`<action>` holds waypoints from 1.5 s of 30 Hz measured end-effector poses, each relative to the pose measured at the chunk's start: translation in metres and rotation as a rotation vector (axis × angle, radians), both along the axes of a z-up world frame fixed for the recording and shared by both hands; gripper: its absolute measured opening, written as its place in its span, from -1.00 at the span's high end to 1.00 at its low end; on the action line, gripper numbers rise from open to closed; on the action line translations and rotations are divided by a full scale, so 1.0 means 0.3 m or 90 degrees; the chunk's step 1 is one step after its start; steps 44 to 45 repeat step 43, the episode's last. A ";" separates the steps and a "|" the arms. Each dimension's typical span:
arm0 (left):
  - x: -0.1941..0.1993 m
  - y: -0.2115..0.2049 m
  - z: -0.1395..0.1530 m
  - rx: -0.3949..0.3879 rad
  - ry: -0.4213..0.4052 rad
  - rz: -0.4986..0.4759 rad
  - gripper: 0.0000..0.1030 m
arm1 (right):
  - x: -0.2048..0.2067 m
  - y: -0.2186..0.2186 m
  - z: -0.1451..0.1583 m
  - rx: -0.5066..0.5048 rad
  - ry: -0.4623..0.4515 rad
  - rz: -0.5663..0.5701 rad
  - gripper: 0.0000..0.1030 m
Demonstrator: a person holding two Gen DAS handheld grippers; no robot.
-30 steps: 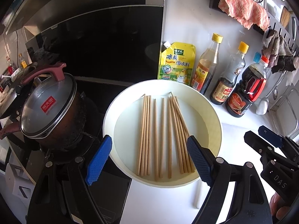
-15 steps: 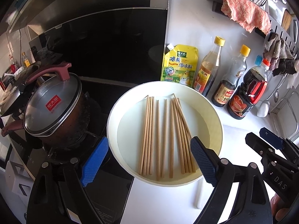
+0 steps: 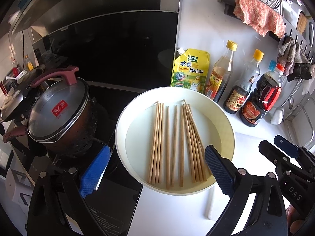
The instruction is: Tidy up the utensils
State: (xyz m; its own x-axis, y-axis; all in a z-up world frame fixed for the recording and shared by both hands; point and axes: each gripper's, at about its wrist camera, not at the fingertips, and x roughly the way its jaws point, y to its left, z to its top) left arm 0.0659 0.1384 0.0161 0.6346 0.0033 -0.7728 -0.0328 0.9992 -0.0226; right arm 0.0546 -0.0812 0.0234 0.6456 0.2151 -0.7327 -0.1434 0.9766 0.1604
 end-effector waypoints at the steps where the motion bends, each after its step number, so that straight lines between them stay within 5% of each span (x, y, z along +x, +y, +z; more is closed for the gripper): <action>1: 0.000 0.001 0.001 0.000 0.000 0.001 -0.85 | 0.000 0.000 0.001 0.000 0.000 0.000 -0.06; 45: -0.007 -0.010 0.010 0.029 0.002 0.024 -0.86 | -0.002 0.006 0.014 0.002 -0.006 0.009 -0.08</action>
